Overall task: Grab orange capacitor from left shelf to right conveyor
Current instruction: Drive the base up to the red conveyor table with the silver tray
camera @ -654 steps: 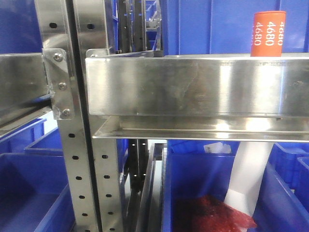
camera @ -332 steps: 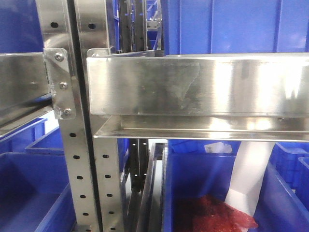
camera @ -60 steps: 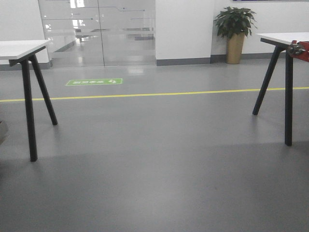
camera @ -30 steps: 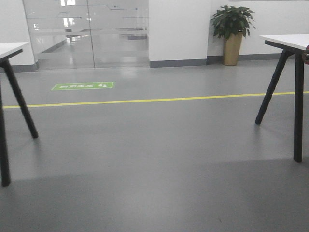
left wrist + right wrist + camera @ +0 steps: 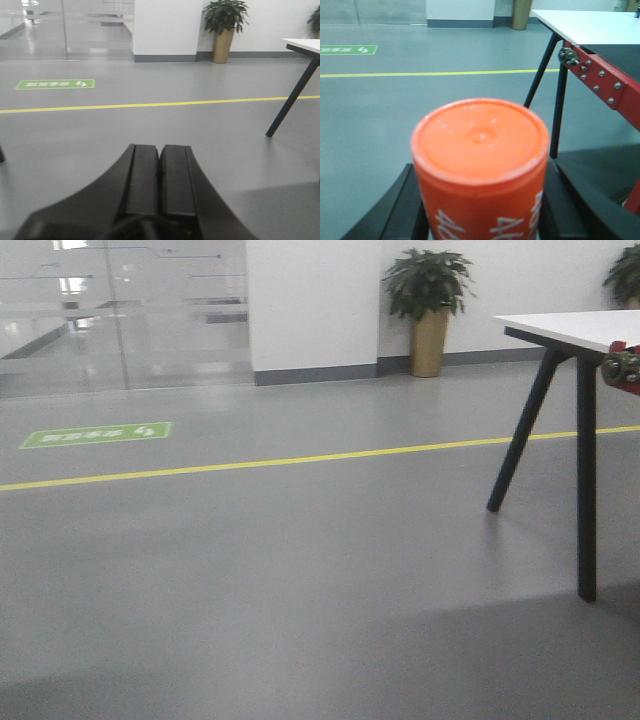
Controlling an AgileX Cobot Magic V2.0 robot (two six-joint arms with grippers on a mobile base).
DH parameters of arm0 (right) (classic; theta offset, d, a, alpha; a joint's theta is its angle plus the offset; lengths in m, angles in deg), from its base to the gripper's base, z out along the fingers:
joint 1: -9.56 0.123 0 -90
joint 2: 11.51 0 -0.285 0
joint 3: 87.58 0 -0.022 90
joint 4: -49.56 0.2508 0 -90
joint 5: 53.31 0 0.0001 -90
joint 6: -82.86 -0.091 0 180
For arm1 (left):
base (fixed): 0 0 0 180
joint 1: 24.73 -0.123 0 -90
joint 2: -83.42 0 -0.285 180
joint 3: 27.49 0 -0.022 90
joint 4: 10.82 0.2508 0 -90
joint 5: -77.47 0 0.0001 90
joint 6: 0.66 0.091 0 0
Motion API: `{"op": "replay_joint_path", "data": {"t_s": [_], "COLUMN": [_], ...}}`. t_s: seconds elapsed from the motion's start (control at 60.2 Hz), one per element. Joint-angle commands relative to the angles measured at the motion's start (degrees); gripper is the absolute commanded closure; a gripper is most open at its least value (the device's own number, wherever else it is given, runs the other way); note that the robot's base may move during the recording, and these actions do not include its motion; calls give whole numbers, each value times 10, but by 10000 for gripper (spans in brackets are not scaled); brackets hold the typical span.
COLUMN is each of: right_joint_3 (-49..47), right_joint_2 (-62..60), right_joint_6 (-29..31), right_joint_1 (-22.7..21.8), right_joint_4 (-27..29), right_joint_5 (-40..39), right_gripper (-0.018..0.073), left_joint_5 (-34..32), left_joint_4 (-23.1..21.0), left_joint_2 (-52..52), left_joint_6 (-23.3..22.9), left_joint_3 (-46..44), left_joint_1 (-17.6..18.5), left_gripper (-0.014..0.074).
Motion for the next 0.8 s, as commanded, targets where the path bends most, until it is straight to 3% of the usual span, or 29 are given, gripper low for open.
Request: {"op": "replay_joint_path", "data": {"t_s": [0.0, 0.781], "right_joint_3": [-16, -16], "right_joint_2": [9, 9], "right_joint_6": [5, 5], "right_joint_1": [-2, -2], "right_joint_4": [-8, -8], "right_joint_5": [-54, -54], "right_gripper": [504, 504], "left_joint_5": [-52, -52], "left_joint_4": [-1, -1], "left_joint_2": [7, 7], "left_joint_6": [-1, -1], "left_joint_3": [-2, -2], "left_joint_1": [-1, -2], "left_gripper": [723, 723]}}
